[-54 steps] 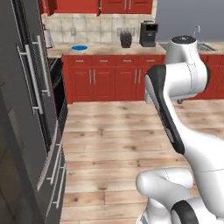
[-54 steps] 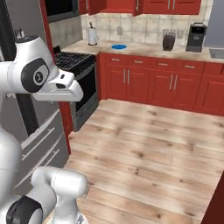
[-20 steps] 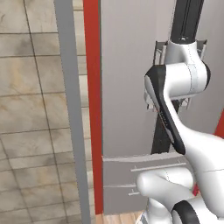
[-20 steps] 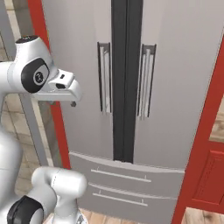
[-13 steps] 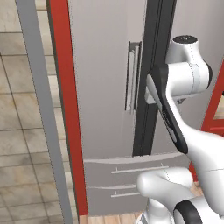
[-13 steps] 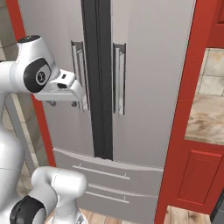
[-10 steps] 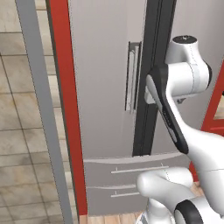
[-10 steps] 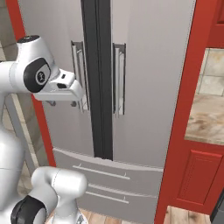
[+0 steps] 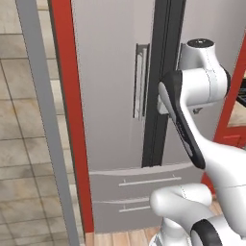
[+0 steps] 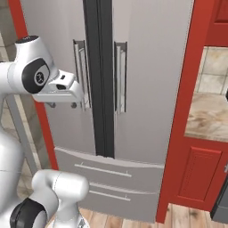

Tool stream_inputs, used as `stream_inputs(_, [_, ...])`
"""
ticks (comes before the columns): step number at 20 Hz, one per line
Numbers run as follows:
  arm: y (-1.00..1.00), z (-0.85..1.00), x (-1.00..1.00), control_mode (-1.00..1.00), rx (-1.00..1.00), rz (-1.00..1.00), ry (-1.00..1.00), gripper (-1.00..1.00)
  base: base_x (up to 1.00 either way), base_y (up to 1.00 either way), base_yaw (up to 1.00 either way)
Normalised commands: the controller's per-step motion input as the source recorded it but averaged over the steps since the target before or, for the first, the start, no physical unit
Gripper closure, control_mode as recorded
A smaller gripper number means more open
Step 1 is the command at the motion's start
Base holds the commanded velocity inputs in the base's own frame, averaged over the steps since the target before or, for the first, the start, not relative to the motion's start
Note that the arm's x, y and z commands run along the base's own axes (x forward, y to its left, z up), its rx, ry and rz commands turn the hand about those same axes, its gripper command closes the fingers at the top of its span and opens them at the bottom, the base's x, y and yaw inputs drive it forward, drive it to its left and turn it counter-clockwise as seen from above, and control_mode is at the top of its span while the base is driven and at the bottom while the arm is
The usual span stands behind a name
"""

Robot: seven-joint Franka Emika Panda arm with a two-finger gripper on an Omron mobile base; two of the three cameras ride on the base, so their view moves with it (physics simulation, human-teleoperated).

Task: Move the hot dog bun to the plate on the dining table and place the condiment next to that plate. Then navigate to the fridge and take the sausage and place it on the plate as well.

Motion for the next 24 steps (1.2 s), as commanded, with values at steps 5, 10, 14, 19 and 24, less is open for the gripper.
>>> stream_inputs(5, [-0.03,0.0,0.01,-1.0,0.02,-0.03,0.0,-1.0,-0.02,0.0,-0.12])
stream_inputs(10, [-0.67,0.03,0.13,-1.0,0.11,-0.09,-0.01,-1.0,0.0,0.0,0.0])
stream_inputs(14, [-0.84,0.01,0.15,-1.0,0.09,-0.02,-0.23,-1.0,0.0,0.0,0.0])
stream_inputs(19, [-0.52,0.0,0.37,-1.0,0.0,0.0,-0.36,-1.0,0.0,0.0,0.0])
stream_inputs(24, [-0.03,0.0,0.94,-1.0,0.0,0.01,-0.16,-1.0,0.0,0.0,0.0])
